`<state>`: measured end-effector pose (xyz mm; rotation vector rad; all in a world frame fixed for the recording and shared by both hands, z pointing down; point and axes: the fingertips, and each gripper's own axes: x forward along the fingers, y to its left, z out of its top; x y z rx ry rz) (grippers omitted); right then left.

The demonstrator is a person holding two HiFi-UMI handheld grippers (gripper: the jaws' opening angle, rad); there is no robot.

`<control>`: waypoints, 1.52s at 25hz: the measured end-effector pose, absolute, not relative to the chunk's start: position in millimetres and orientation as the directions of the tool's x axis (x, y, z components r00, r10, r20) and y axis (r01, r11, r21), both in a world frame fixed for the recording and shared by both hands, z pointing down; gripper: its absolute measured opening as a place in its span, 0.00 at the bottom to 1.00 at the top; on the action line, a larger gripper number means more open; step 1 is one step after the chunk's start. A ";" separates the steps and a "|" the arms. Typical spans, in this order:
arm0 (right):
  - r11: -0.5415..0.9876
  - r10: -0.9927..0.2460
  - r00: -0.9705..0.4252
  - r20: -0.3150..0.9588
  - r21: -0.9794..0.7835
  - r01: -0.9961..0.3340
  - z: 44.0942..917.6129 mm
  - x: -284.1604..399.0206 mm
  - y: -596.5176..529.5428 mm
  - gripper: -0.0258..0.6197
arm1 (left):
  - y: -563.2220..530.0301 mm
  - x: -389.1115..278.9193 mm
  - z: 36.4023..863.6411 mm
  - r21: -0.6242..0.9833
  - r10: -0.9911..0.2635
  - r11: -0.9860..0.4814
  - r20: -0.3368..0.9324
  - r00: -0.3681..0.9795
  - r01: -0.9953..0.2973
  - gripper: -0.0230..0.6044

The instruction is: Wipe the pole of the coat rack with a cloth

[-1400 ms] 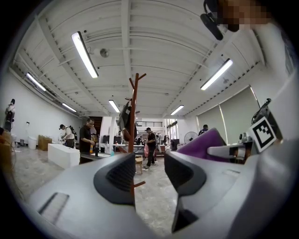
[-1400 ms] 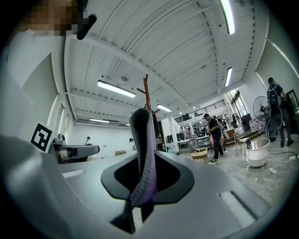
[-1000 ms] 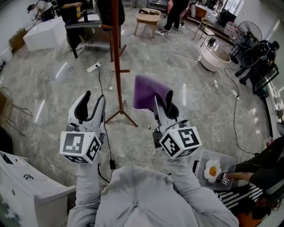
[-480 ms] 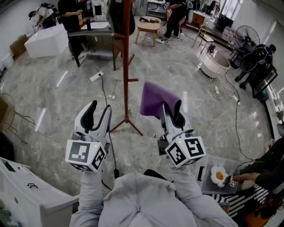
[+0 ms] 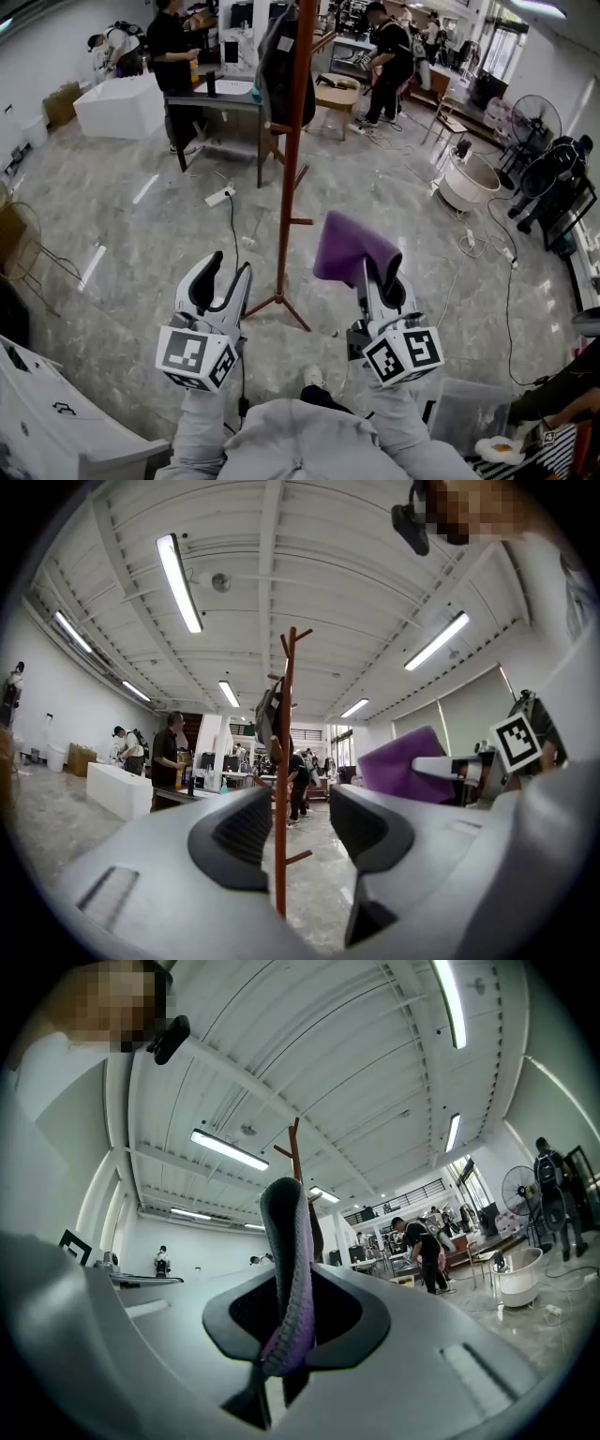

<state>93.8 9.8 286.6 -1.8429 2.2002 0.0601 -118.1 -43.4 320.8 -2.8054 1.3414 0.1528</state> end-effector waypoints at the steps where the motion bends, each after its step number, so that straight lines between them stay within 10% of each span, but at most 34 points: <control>1: 0.202 -0.957 -0.165 -0.237 -0.139 -0.969 285.9 95.2 0.0 0.12 | -50.5 -116.0 319.9 0.015 -0.778 -0.625 -0.103 0.620 -0.781 0.36; 26: 0.428 -0.638 -0.475 -0.606 0.233 -0.873 82.8 118.6 -204.1 0.12 | -191.6 -75.0 307.2 0.020 -0.903 -0.420 -0.110 0.415 -0.907 0.36; 38: 0.304 -0.742 -0.442 -0.504 0.334 -0.892 123.3 71.1 -275.6 0.12 | -235.0 -114.0 308.1 0.027 -0.893 -0.440 -0.113 0.435 -0.898 0.36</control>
